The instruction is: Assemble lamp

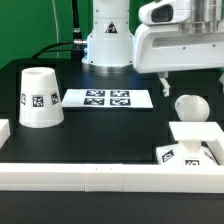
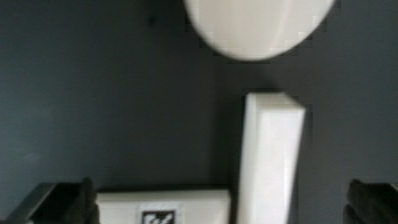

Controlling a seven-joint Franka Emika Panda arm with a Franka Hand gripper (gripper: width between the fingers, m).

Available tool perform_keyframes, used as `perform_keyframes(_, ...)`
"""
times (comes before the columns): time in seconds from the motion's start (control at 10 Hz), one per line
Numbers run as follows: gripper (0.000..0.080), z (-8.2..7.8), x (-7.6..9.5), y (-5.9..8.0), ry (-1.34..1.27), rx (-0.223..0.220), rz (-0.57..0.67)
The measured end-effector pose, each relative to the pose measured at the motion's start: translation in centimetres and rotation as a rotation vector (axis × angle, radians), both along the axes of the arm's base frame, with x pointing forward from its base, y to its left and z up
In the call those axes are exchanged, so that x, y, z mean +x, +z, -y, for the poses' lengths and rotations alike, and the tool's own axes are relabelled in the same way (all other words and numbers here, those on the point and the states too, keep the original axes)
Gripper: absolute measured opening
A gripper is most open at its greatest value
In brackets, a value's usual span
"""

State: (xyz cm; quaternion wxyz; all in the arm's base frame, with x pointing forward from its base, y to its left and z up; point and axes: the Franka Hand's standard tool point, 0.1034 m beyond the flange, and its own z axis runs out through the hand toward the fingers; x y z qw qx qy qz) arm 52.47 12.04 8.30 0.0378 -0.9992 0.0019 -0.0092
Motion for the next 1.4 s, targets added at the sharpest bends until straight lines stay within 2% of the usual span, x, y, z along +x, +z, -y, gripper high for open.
perform_keyframes(0.1,0.0699,-0.4,-0.5,-0.2,0.003,0.004,0.008)
perform_keyframes(0.4,0.0699,-0.4,-0.5,-0.4,0.001,0.004,0.009)
perform_keyframes(0.7,0.0699,-2.0,-2.5,-2.4,0.026,0.002,0.013)
perform_keyframes(0.8,0.0699,-1.9,-3.1,-3.0,0.031,-0.001,-0.003)
perform_keyframes(1.0,0.0699,-1.9,-2.7,-2.7,0.03,-0.003,-0.02)
perform_keyframes(1.2,0.0699,-1.2,-3.9,-2.8,0.026,-0.022,-0.173)
perform_keyframes(1.4,0.0699,-1.1,-4.1,-3.2,0.028,-0.031,-0.303)
